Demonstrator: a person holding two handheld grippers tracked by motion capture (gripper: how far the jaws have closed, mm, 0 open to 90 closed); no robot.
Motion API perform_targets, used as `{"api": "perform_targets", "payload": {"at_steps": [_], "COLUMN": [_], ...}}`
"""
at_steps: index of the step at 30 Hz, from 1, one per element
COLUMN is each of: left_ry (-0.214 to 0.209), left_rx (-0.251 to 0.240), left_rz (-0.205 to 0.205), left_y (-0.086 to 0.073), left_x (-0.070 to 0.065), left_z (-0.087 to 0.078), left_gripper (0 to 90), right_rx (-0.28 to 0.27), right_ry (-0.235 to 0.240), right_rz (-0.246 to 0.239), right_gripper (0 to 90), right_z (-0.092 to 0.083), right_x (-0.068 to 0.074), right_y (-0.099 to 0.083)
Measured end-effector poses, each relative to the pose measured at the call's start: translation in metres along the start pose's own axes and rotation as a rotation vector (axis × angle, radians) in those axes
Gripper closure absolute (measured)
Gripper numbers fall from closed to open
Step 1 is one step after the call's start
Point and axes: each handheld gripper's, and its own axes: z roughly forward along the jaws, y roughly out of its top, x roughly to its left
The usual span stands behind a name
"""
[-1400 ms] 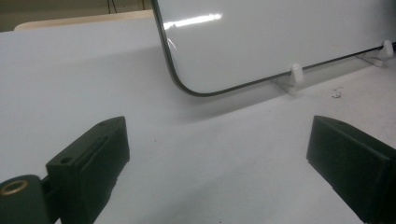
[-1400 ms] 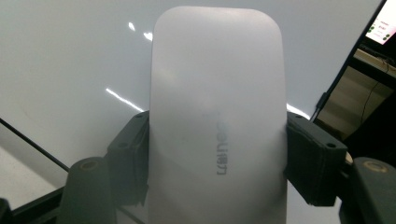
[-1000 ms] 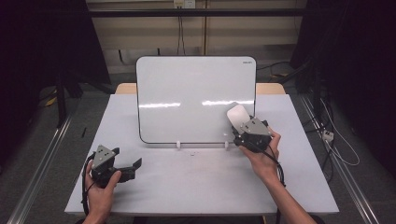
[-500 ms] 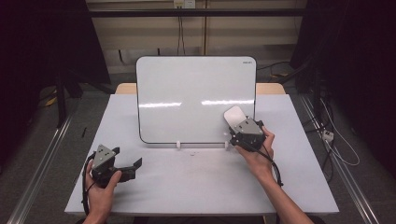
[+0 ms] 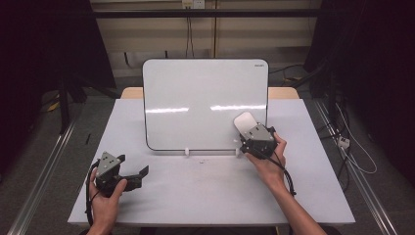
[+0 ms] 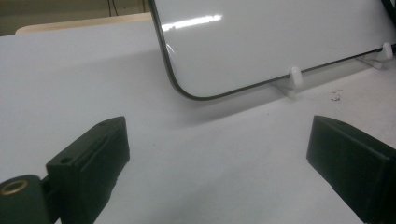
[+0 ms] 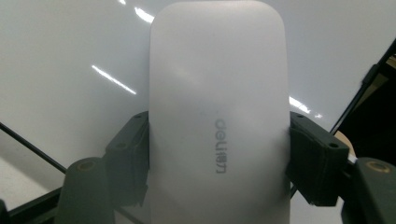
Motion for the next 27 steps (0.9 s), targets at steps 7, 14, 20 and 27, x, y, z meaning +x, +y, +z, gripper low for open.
{"api": "perform_targets", "payload": {"at_steps": [7,14,20,27], "left_ry": [-0.002,-0.001,-0.007,-0.015], "left_rx": [0.01,0.01,0.013,0.012], "left_rz": [0.001,0.003,0.012,-0.005], "left_y": [0.0,0.0,-0.001,-0.003], "left_x": [-0.002,-0.001,-0.001,0.001], "left_z": [0.004,0.003,0.001,0.004], "left_gripper": [5.9,5.9,5.9,5.9], "right_rx": [0.004,-0.005,-0.024,-0.038], "right_ry": [0.068,0.094,0.123,0.174], "right_rz": [0.087,0.11,0.126,0.196], "right_gripper": [18.3,10.9,7.5,4.8], "right_z": [0.0,-0.001,-0.006,-0.01], "right_x": [-0.007,-0.006,-0.007,-0.014], "right_y": [-0.004,-0.003,0.001,0.0]}}
